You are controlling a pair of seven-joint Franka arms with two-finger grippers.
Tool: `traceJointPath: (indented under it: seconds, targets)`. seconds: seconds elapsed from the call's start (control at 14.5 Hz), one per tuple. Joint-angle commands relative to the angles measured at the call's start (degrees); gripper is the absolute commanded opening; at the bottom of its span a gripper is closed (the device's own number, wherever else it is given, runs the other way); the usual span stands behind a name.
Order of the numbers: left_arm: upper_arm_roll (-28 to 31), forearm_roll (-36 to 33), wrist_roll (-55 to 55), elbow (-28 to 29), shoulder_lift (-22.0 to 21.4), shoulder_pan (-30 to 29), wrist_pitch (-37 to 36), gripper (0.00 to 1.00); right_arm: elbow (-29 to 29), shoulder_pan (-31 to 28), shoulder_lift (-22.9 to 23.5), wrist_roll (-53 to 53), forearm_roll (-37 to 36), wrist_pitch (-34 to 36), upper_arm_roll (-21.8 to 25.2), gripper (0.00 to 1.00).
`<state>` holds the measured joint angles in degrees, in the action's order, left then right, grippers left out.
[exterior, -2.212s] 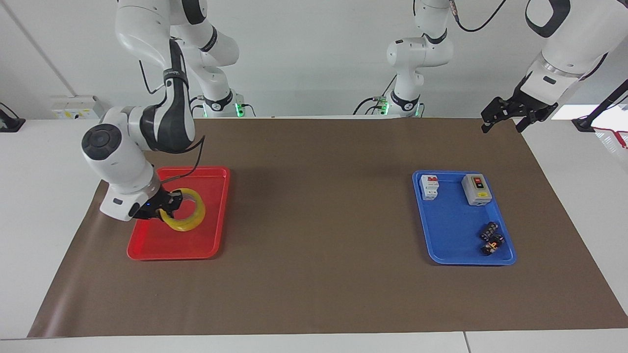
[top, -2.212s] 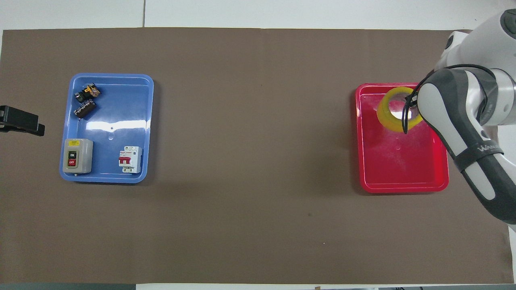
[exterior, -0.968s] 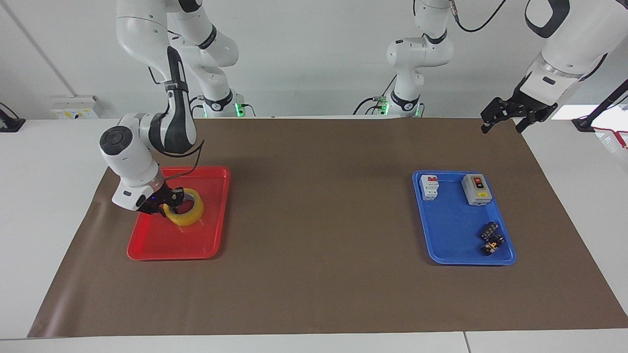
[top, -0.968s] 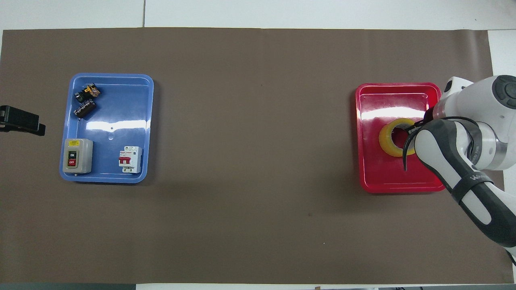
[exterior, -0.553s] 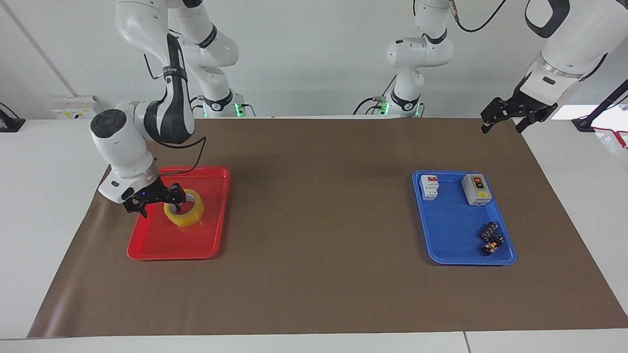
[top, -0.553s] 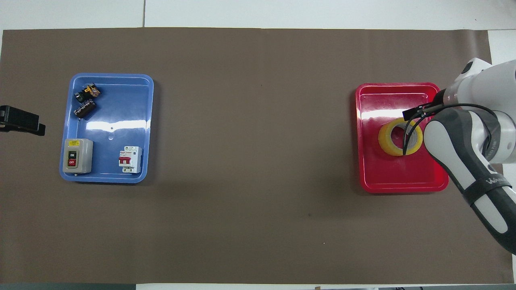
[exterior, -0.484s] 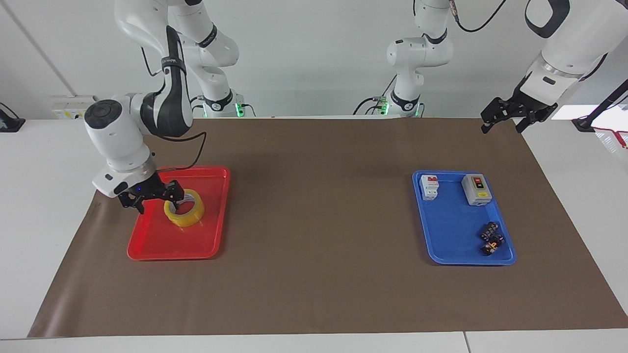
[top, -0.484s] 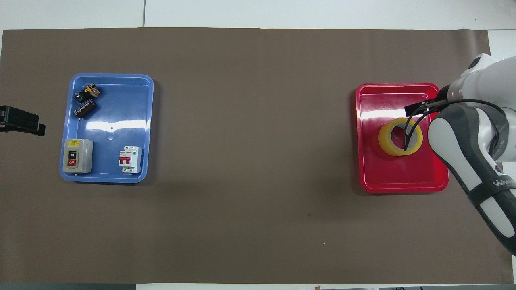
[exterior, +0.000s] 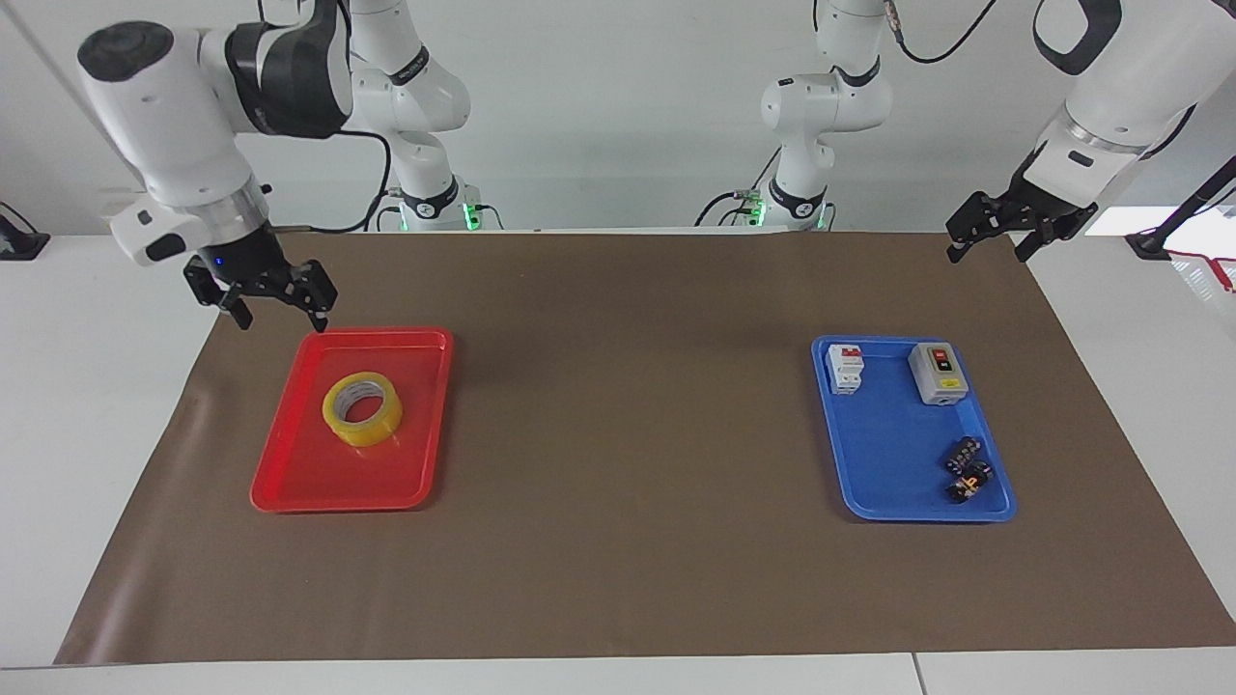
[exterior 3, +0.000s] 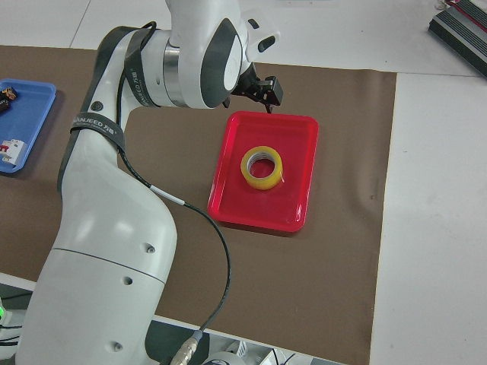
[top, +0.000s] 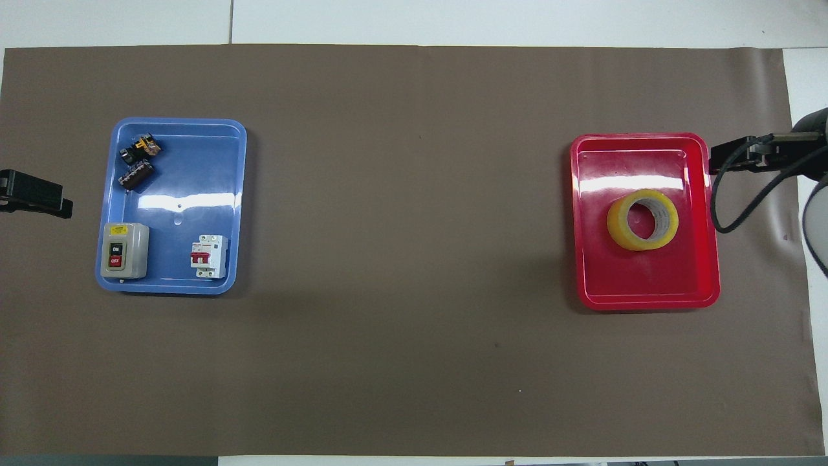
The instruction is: Place and move tape with both arms
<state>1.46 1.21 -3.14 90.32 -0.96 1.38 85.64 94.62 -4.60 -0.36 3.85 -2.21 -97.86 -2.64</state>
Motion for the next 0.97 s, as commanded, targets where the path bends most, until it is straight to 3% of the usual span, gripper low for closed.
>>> traceJointPath:
  seconds: [0.0,0.28,0.69,0.9]
  targets:
    - [0.65,0.64,-0.38,0.47,-0.35,0.56,0.32,1.0,-5.76,-0.85,1.07,2.82,0.98,8.1,-0.17,1.0]
    - [0.65,0.64,-0.38,0.47,-0.35,0.56,0.32,1.0,-5.76,-1.03,0.36,3.0,0.72,12.77,0.53,1.0]
    - [0.74,0.64,-0.38,0.47,-0.35,0.56,0.41,1.0,-4.0,-0.15,-1.05,4.77,0.89,12.78,0.35,1.0]
    - [0.65,0.64,-0.38,0.47,-0.35,0.56,0.32,1.0,-4.27,6.87,-0.87,2.92,-0.08,12.34,6.84,1.0]
